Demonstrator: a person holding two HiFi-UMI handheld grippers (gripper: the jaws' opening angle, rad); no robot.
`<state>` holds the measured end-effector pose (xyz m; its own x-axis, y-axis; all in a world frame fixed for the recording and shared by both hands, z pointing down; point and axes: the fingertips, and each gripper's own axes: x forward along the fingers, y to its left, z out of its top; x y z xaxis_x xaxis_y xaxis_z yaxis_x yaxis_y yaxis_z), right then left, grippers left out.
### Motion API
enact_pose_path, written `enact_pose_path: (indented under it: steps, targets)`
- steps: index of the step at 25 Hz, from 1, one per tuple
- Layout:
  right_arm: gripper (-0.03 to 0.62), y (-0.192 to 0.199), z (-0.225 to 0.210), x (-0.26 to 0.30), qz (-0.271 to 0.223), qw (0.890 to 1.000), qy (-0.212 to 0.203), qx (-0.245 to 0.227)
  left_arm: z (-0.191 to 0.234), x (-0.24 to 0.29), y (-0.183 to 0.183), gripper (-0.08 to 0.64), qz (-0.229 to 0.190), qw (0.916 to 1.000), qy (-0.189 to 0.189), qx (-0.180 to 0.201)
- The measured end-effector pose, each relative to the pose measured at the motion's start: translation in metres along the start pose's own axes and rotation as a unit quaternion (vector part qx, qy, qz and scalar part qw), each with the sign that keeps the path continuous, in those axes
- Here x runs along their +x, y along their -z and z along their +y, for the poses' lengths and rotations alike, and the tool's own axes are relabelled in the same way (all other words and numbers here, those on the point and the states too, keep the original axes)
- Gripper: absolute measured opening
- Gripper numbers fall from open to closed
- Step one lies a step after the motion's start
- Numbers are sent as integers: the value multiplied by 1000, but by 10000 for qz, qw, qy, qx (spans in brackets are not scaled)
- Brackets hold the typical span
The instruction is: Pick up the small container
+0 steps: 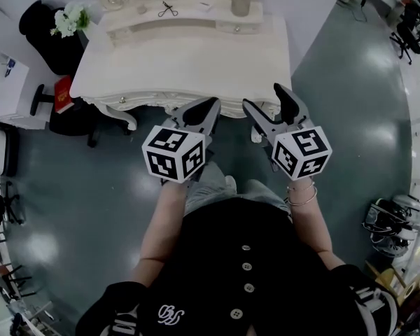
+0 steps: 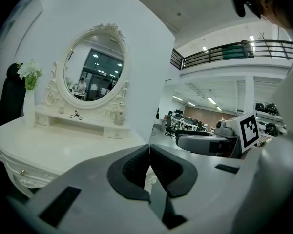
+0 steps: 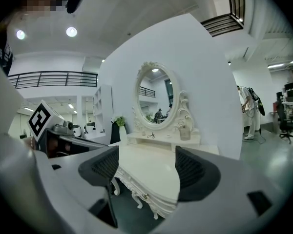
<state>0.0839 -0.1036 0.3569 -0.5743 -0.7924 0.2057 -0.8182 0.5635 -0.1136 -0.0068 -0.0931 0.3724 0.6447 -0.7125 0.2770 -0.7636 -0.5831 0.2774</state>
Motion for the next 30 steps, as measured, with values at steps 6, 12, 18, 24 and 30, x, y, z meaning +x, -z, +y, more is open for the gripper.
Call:
enact_pose_path:
  steps: [6,12,18,24,30]
  targets:
    - [348,6,-8,5,71,9999,40,79,5,8,0,12,-40,9999,53,-95]
    - [348,8,-19,19,174,9998,57,121,18,20,-3,12,-19,9998,44,-170]
    - [348,5,-34,39,206,9996,133,145,35,38,-12,12,31,9998,113,-173]
    - [348,0,-50,75,258,9991,264,208,64,65,-29,14,85,9995,257,-146]
    - [348,-13,-74,113,282,9986,394,221,92,103,-50,12,190,9988,449,-75]
